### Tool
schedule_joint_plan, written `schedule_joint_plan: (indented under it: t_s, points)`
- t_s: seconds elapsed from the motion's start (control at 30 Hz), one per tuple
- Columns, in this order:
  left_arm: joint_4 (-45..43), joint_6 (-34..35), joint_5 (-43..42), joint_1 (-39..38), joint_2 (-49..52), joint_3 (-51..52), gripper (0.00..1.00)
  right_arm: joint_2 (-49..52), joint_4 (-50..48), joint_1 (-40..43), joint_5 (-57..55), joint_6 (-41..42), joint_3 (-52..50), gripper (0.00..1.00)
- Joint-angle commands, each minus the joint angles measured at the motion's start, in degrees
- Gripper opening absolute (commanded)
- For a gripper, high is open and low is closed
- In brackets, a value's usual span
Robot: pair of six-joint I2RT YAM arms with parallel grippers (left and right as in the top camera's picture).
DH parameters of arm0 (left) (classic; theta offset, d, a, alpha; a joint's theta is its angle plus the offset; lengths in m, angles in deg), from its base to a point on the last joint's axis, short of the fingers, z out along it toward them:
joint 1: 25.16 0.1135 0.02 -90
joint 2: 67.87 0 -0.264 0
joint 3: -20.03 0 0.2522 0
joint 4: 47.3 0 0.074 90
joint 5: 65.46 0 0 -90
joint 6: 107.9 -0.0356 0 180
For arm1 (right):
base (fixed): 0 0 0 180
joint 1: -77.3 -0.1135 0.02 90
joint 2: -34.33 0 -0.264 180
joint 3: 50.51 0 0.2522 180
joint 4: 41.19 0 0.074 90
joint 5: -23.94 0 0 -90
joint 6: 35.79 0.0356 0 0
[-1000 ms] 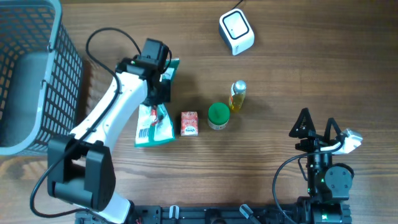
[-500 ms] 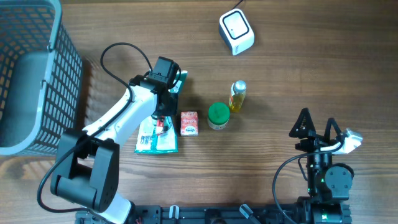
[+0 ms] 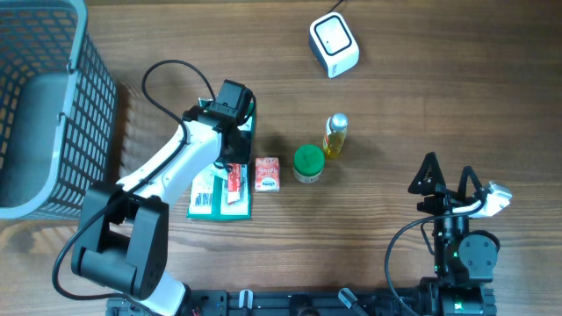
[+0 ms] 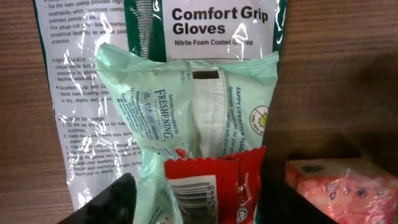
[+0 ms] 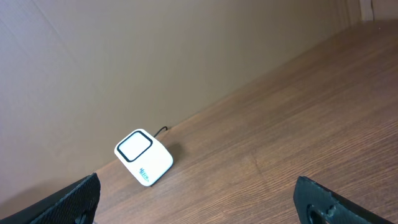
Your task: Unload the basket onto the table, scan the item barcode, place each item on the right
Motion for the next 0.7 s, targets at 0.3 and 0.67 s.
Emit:
schedule_joint_plan:
  t_s: [0.3,0.67]
  points:
    - [6.80,-0.70,0.76,5.09,-7.54,-13.79,0.91,0.00,-0.20,-0.28,0.55,-0.22,-0.02,1.00]
    - [7.41,1.66,0.74,19.02,-11.56,-14.43,1.00,0.00,-0.20,-0.31,0.52,-0.20,-0.02,1.00]
